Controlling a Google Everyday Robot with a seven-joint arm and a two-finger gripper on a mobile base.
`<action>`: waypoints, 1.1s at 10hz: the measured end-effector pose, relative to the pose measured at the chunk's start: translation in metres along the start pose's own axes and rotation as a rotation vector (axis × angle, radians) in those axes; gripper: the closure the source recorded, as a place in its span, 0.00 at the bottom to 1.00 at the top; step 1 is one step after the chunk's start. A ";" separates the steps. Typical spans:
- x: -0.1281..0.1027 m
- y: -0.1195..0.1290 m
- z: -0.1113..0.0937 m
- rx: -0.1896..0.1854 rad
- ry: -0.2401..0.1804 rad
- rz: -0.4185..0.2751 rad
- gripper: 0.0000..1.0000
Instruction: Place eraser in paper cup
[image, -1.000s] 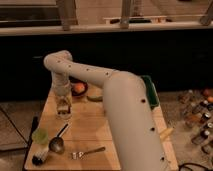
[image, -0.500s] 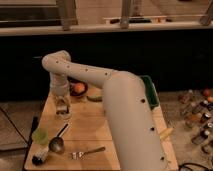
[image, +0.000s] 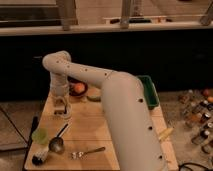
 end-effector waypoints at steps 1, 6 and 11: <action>0.000 -0.001 0.001 0.002 -0.003 -0.003 0.20; -0.001 0.001 -0.001 0.018 -0.012 -0.014 0.20; 0.003 0.007 -0.018 0.034 0.017 -0.019 0.20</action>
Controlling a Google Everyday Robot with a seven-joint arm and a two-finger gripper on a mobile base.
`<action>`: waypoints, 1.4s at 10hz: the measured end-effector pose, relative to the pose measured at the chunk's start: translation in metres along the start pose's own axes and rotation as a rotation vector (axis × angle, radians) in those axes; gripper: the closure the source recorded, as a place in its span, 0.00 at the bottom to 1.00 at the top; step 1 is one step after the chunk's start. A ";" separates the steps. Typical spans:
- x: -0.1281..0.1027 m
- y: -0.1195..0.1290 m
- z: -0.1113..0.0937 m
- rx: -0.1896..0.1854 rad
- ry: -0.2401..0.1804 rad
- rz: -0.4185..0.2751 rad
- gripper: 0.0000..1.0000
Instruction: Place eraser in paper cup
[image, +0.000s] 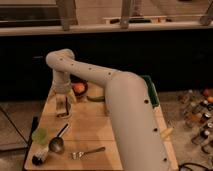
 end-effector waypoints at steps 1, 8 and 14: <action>0.002 0.000 -0.004 0.003 0.007 -0.007 0.20; 0.006 0.002 -0.015 0.007 0.025 -0.027 0.20; 0.006 0.002 -0.015 0.008 0.026 -0.026 0.20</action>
